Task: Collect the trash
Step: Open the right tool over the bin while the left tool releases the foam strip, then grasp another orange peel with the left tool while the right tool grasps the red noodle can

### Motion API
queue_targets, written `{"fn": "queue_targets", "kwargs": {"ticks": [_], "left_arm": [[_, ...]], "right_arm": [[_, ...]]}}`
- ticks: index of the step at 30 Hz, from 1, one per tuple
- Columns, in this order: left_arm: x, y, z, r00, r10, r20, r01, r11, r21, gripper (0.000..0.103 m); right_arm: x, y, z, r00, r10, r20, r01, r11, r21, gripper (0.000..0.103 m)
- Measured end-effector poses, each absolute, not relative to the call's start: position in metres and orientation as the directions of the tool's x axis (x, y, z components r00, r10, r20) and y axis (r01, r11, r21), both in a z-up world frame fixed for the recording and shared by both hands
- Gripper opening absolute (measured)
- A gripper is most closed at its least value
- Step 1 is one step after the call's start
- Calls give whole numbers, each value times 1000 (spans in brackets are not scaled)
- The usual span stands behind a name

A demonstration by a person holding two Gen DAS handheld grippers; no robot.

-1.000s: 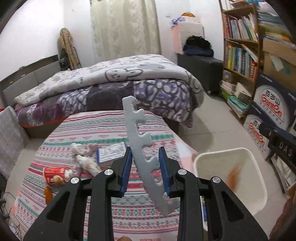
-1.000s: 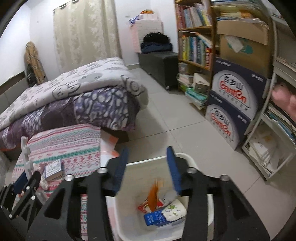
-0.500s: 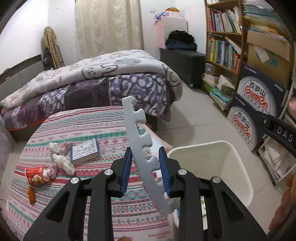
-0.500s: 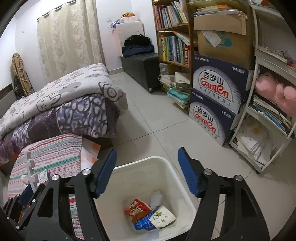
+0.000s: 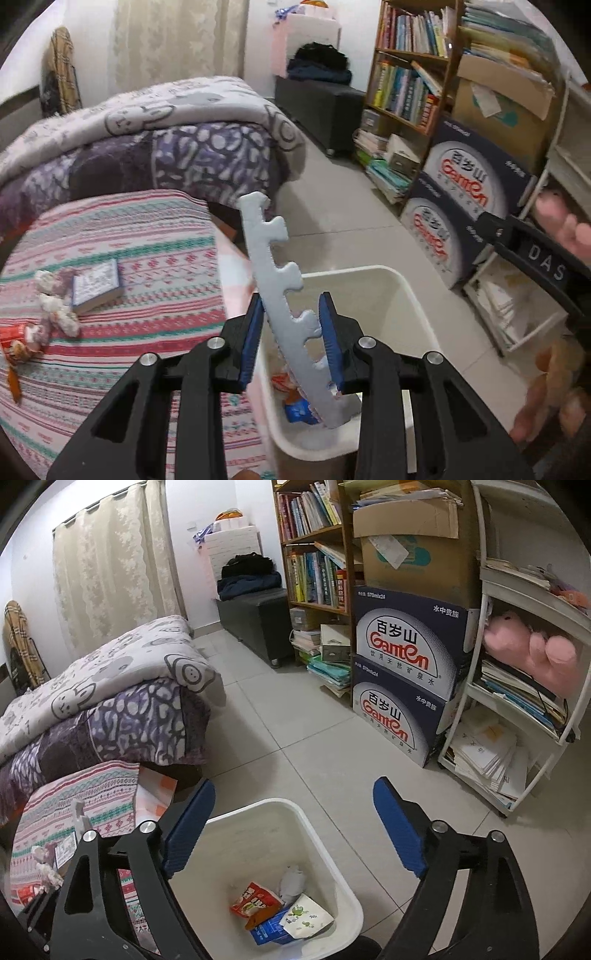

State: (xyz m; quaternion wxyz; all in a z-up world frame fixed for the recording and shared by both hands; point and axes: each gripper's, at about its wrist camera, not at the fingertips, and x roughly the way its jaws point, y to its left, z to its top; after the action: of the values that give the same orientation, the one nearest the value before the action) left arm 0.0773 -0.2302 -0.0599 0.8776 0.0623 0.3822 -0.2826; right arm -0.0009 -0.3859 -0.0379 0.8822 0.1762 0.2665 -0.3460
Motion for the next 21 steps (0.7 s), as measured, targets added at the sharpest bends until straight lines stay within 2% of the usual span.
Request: {"fn": "queue_targets", "kwargs": {"ticks": [2, 3, 8, 12, 21], "left_arm": [[78, -231, -60, 526, -471, -709, 550, 823, -139, 52], [78, -230, -60, 522, -477, -707, 549, 822, -149, 54], [80, -224, -59, 511, -486, -709, 537, 824, -179, 61], [83, -213, -59, 533, -450, -716, 511, 846, -151, 62], [101, -155, -63, 619, -265, -740, 354, 934, -39, 75]], "right_arm": [[-2, -386, -37, 615, -528, -585, 710, 693, 122, 89], [-3, -386, -37, 614, -532, -582, 713, 691, 120, 90], [-1, -384, -37, 612, -528, -588, 716, 686, 130, 91], [5, -374, -37, 622, -510, -594, 696, 707, 121, 93], [32, -330, -41, 639, -453, -621, 622, 780, 71, 96]]}}
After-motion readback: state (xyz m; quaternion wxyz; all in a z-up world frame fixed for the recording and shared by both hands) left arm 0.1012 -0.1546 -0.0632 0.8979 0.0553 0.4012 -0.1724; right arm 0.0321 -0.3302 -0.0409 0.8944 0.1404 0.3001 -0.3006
